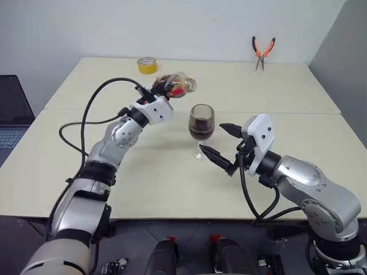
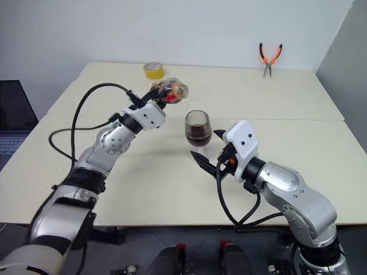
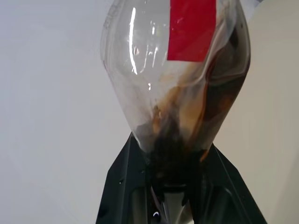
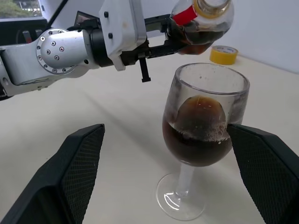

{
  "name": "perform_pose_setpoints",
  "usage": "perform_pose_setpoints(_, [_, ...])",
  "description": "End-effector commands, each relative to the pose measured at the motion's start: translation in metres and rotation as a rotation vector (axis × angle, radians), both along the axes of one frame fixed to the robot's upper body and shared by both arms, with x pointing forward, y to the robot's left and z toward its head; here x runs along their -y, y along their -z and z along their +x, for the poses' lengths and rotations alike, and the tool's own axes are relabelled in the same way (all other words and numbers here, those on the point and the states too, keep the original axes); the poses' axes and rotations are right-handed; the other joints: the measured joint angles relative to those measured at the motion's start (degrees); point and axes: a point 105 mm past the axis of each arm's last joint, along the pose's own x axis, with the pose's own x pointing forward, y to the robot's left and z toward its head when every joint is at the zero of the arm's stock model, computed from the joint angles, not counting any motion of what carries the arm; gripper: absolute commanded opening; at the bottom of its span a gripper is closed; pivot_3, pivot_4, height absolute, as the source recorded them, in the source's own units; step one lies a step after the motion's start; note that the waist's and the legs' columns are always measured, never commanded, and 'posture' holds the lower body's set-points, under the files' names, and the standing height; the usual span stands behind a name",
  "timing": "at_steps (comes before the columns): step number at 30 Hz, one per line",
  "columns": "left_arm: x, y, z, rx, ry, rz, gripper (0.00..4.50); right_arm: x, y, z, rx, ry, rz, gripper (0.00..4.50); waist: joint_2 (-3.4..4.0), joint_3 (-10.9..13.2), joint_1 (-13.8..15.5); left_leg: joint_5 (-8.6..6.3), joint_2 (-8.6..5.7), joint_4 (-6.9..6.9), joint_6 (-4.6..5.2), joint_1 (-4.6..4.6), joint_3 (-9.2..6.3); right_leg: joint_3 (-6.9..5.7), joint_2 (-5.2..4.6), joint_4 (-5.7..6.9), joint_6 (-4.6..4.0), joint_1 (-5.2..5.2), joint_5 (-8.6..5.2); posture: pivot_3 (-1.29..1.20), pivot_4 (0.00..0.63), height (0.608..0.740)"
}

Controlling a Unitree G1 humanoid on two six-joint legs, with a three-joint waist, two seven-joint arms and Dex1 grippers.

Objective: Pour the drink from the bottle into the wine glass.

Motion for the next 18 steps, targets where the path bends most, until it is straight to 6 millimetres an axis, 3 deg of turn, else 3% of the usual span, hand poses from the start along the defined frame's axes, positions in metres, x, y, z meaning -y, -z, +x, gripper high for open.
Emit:
perform_pose_setpoints(1, [-0.019, -0.008, -0.002, -0.077, -0.054, -0.230, 0.61, -0.006, -0.007, -0.016, 0.059, -0.087, -0.010, 4.50, 0.00, 0.00, -0.28, 0.00, 0.00, 0.01, 0.00, -0.01, -0.02, 0.01, 0.00, 0.01, 0.00, 0.00, 0.00, 0.00, 0.150, 0.740])
perform_pose_setpoints(11, [-0.051, 0.048, -0.009, -0.369, -0.177, -0.675, 0.61, -0.007, -0.009, -0.020, 0.087, -0.137, -0.025, 4.50, -0.01, -0.01, -0.57, 0.05, 0.02, 0.06, 0.04, 0.04, -0.10, 0.00, 0.03, 0.03, 0.11, 0.07, -0.03, 0.00, 0.150, 0.740])
perform_pose_setpoints(13, [-0.066, 0.061, -0.007, -0.407, -0.246, -0.801, 0.61, -0.009, -0.011, -0.022, 0.091, -0.154, -0.022, 4.50, -0.02, -0.01, -0.55, 0.05, 0.00, 0.08, 0.05, 0.04, -0.09, 0.02, 0.03, 0.03, 0.13, 0.08, -0.02, 0.00, 0.150, 0.740])
perform_pose_setpoints(18, [-0.083, 0.071, -0.008, -0.411, -0.335, -0.834, 0.61, -0.010, -0.022, -0.023, 0.109, -0.164, 0.016, 4.50, -0.02, -0.01, -0.60, 0.05, 0.03, 0.07, 0.06, 0.04, -0.11, 0.01, 0.06, 0.03, 0.17, 0.07, -0.02, 0.00, 0.150, 0.740])
